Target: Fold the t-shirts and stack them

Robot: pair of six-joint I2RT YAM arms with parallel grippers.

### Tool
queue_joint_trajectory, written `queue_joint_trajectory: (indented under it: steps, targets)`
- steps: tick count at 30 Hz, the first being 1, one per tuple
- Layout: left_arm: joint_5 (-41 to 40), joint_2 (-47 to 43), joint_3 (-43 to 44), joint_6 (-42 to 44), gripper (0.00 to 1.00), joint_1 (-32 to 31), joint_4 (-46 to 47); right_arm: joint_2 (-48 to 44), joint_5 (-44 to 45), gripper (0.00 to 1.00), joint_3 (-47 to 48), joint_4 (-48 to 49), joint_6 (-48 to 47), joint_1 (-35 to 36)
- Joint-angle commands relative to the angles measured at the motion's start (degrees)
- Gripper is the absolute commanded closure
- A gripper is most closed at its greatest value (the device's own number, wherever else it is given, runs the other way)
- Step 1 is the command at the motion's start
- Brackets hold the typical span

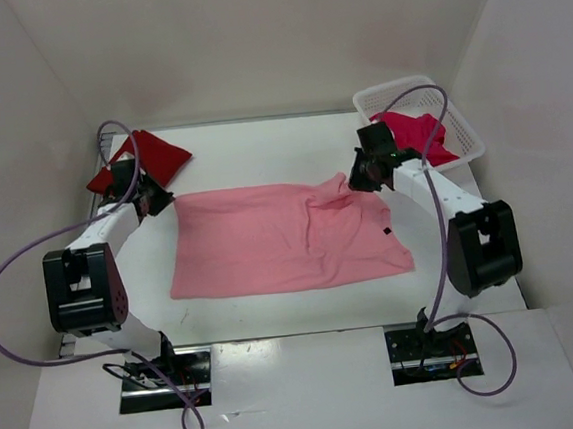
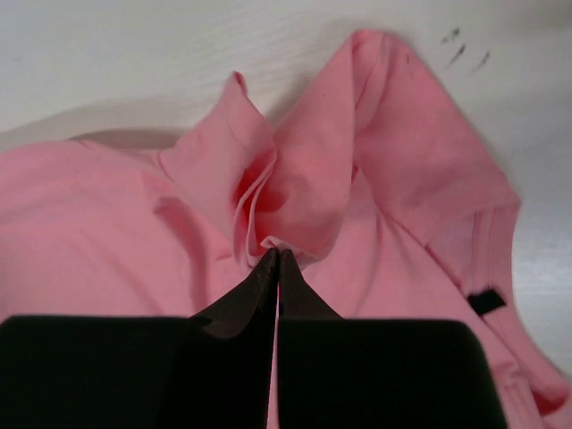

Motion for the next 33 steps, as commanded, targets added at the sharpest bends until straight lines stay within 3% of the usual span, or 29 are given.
queue_joint_trajectory:
  steps: [1, 8, 18, 26, 29, 33]
  targets:
    - [1.1, -5.5, -2.9, 1.1, 0.97, 1.7, -0.7, -8.7, -1.6, 1.0, -5.5, 0.5, 4.5, -0.6]
    - [4.6, -10.1, -8.6, 1.1, 0.97, 5.1, -2.5, -20.2, -2.8, 1.0, -18.7, -1.1, 11.4, -1.1]
    - [7.1, -16.4, -14.7, 0.1, 0.96, 8.0, -5.6, -36.3, -12.2, 1.0, -32.0, -4.4, 24.2, -4.6]
    - [7.1, -18.4, -14.8, 1.1, 0.96, 9.6, -8.4, -46.8, -8.9, 1.0, -30.5, -15.5, 27.8, -4.6]
    - [7.7, -19.8, -15.6, 1.7, 0.96, 9.6, -9.8, -46.8, -7.0, 0.96, -29.4, -17.2, 28.3, -4.6]
    - [7.0, -22.0, -18.7, 2.7, 0.88, 10.2, -13.1, -45.7, -5.7, 0.88, -29.4, -17.9, 29.0, -4.6]
